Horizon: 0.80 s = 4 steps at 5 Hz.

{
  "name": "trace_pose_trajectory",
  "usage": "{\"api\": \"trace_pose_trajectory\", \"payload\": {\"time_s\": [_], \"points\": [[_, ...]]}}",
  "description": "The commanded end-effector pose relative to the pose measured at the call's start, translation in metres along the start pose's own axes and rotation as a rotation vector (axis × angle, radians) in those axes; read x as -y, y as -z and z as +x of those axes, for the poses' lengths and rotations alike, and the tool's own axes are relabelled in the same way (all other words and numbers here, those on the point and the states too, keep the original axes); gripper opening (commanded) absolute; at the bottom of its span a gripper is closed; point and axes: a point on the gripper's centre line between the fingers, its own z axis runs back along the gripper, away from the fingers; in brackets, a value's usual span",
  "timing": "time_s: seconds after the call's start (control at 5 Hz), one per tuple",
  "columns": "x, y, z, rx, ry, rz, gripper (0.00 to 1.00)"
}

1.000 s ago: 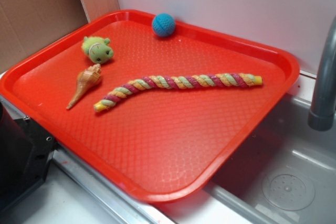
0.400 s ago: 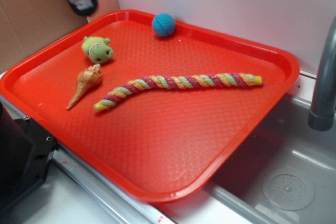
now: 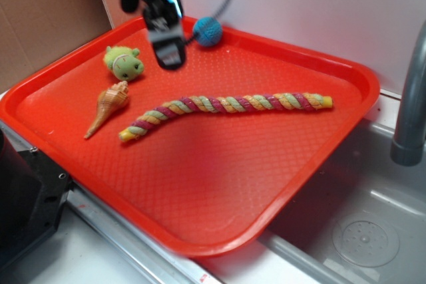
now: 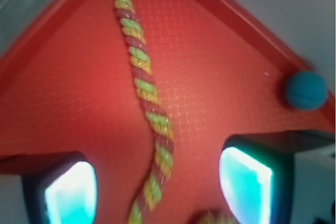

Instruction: Grab the multicolored rope.

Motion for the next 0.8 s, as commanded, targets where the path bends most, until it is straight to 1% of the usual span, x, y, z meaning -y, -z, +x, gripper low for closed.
{"api": "trace_pose_trajectory", "payload": {"time_s": [0.0, 0.2, 0.4, 0.6], "points": [[0.003, 0.052, 0.016, -0.049, 0.089, -0.033, 1.0], [0.001, 0.073, 0.013, -0.084, 0.093, -0.056, 1.0], [-0.005, 0.085, 0.01, -0.115, 0.086, -0.064, 0.64], [-0.008, 0.088, 0.012, -0.126, 0.095, -0.059, 0.0]]}}
